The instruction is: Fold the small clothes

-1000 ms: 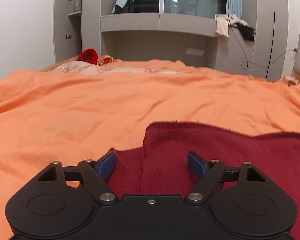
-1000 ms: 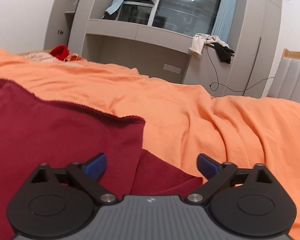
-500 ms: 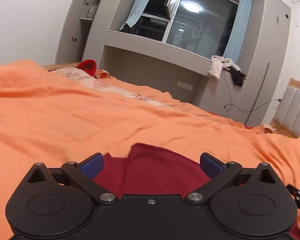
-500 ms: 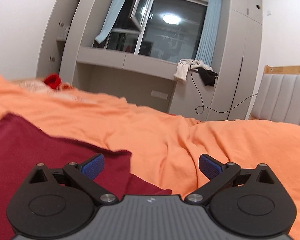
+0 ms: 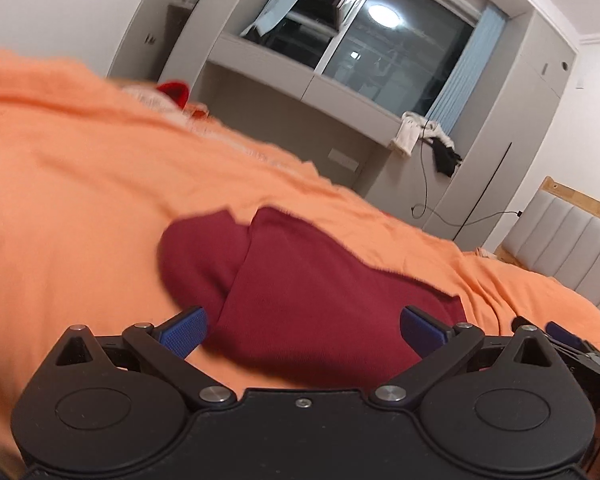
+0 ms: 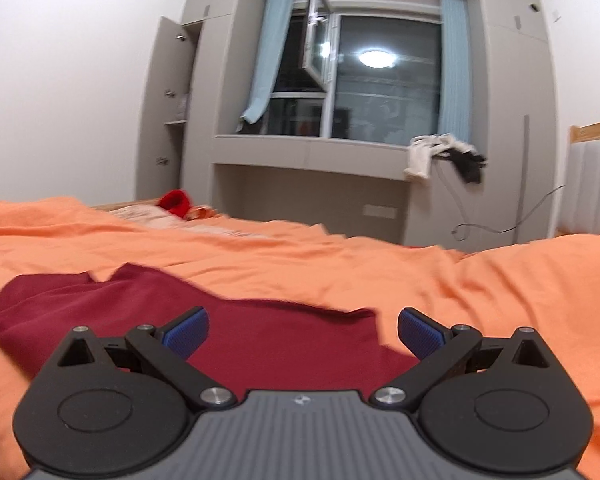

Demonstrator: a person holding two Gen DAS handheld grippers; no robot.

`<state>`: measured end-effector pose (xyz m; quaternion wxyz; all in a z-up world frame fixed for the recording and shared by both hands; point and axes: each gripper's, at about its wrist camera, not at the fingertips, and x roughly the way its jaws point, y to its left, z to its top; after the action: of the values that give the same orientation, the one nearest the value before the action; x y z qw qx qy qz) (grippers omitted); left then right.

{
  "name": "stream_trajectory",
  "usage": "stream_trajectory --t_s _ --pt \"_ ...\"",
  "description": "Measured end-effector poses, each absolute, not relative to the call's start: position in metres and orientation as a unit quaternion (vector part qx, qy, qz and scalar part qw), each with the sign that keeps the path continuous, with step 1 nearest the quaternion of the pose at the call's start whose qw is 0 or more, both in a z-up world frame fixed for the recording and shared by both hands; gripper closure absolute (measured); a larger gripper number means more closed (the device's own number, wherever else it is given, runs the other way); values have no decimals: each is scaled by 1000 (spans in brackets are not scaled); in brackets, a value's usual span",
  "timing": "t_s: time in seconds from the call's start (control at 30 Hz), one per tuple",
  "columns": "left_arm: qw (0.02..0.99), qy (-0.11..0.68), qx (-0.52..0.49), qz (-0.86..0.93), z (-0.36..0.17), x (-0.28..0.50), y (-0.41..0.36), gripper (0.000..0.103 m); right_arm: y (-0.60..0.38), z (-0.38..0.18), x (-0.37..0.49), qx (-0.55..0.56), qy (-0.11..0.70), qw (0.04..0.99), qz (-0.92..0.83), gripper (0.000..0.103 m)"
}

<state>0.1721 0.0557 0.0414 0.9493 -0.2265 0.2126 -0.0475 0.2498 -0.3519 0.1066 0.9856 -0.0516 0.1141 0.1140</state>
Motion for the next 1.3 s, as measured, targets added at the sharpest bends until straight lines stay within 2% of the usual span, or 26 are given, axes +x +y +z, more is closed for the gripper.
stream_trajectory --t_s 0.3,0.77,1.03,1.3 --pt "907 281 -293 -115 15 186 57 1 -313 87 243 -82 137 974 158 0" --pt "901 294 -305 -95 9 223 47 1 -283 72 263 -68 146 977 142 0" --pt "892 330 -303 -66 18 272 49 1 -276 54 279 -85 193 967 140 0" --pt "914 295 -270 -74 10 265 46 1 -270 44 269 -101 175 972 122 0"
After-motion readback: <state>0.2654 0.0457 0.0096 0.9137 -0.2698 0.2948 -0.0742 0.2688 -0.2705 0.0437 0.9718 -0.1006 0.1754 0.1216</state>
